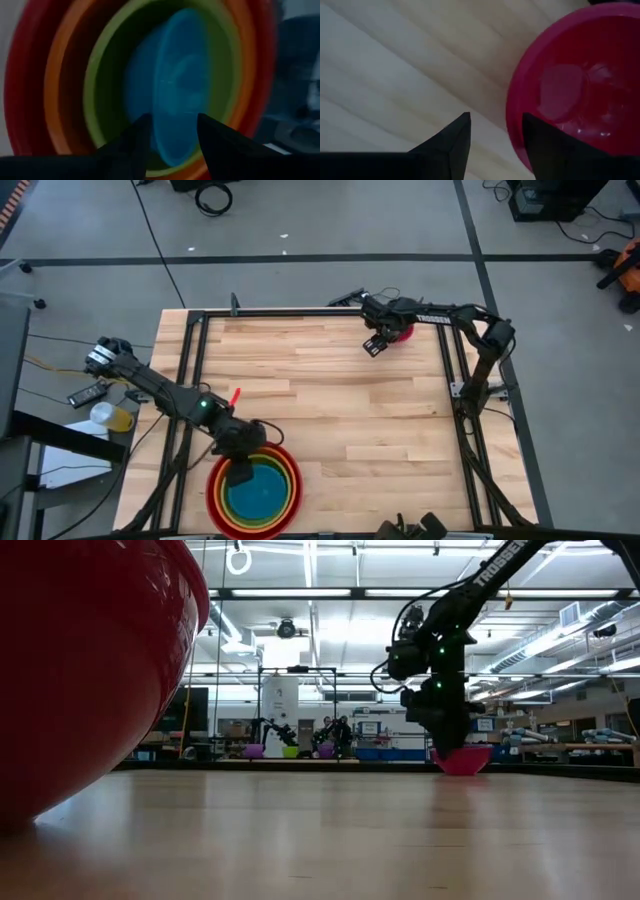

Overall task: Nest bowls inside each other by size order
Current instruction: Stack the blue bowl on top of the green bowl, then stack the pink bowl on top of the blue bowl

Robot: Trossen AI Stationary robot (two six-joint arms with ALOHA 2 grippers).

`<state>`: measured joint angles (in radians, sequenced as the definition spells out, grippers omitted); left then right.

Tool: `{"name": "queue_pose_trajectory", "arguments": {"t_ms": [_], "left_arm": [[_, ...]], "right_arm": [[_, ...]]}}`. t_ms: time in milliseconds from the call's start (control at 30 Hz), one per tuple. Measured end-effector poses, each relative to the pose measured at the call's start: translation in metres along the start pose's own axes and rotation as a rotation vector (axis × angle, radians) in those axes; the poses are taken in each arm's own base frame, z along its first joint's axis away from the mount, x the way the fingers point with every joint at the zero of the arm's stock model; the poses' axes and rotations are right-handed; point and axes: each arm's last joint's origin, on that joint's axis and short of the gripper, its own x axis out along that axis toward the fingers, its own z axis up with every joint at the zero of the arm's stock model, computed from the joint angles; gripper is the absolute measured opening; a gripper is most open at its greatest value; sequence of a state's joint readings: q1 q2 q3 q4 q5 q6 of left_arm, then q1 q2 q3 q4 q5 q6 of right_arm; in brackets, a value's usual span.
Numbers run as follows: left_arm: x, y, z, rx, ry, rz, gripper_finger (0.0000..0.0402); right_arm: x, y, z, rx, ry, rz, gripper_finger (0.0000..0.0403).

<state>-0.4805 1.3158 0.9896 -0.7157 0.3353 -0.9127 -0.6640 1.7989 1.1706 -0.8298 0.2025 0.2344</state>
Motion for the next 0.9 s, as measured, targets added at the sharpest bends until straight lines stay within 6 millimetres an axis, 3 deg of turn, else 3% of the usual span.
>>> {"name": "queue_pose_trajectory", "arguments": {"t_ms": [167,367,500,700,900], "left_arm": [[-0.023,-0.016,0.008,0.063,-0.088,0.025,0.0162],[-0.03,-0.009,0.002,0.034,-0.055,0.123,0.0162],[-0.051,-0.004,-0.013,-0.009,-0.119,0.196,0.0162],[-0.09,0.003,-0.027,-0.067,-0.422,0.239,0.0162],[-0.111,0.016,-0.033,-0.166,-0.617,0.326,0.0162]], "right_arm": [[-0.002,0.0,0.003,0.026,-0.037,0.002,0.0134],[-0.004,0.0,0.0,0.019,-0.009,0.027,0.0022],[-0.014,0.014,-0.008,-0.019,-0.002,0.056,0.0027],[-0.062,0.06,-0.031,-0.106,-0.113,0.248,0.0019],[-0.125,0.119,-0.064,-0.19,-0.394,0.542,0.0018]]}}
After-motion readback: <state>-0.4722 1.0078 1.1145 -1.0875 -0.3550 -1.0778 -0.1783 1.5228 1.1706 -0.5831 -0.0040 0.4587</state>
